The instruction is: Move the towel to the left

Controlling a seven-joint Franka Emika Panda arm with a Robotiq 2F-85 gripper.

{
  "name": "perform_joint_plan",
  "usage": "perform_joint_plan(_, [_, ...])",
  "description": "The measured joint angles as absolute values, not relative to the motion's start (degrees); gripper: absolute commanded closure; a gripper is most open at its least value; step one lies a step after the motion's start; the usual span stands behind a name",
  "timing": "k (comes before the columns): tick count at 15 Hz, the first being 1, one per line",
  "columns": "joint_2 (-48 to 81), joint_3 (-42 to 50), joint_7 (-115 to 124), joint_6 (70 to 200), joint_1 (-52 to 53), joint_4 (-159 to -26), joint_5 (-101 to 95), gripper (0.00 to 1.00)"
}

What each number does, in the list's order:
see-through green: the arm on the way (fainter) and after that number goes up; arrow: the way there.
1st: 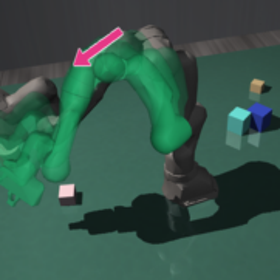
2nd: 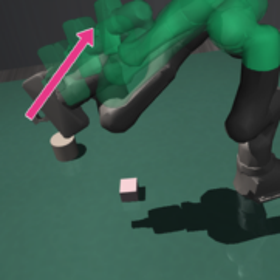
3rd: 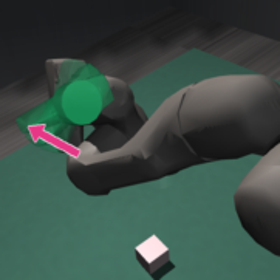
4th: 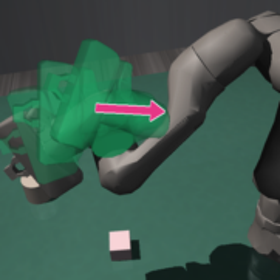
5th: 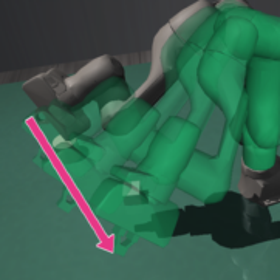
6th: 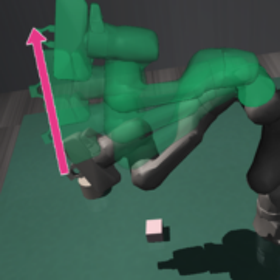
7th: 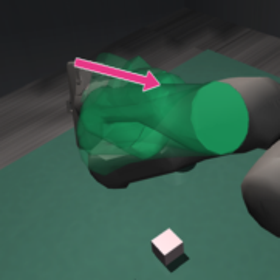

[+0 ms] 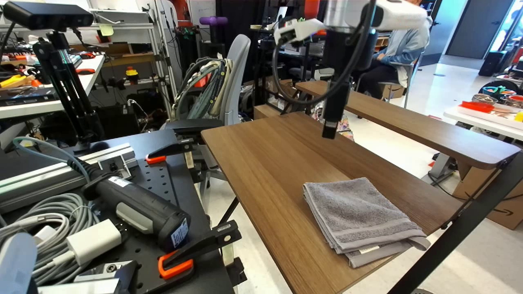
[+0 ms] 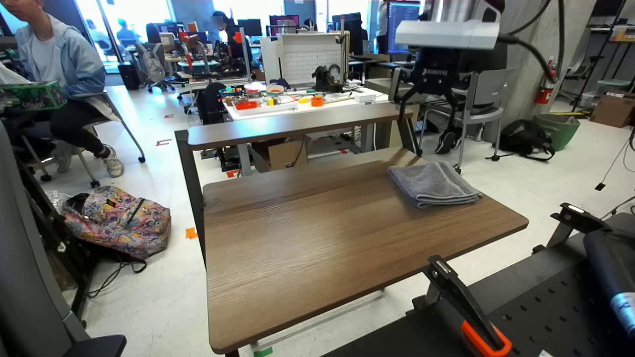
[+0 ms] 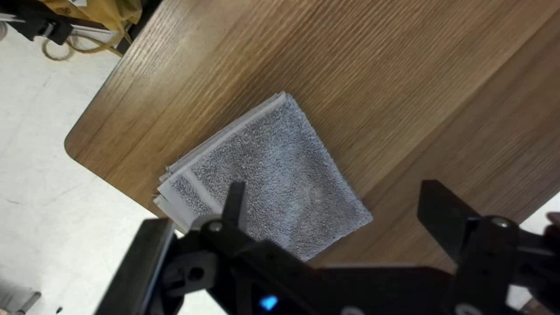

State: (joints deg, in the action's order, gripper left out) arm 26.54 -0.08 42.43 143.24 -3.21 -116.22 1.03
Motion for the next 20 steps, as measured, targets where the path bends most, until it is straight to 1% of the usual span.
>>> perform_joint_plan(4, [36.9, 3.0, 43.1, 143.3, -2.6, -107.7, 5.7, 0.0])
perform_joint_plan(8, [43.6, 5.1, 45.8, 144.0, -2.1, -102.4, 7.4, 0.0])
perform_joint_plan(13, [48.4, 6.8, 49.1, 147.7, -2.0, -99.3, 8.6, 0.0])
perform_joint_plan(20, [52.0, 7.1, 50.7, 147.8, -1.7, -97.1, 9.0, 0.0])
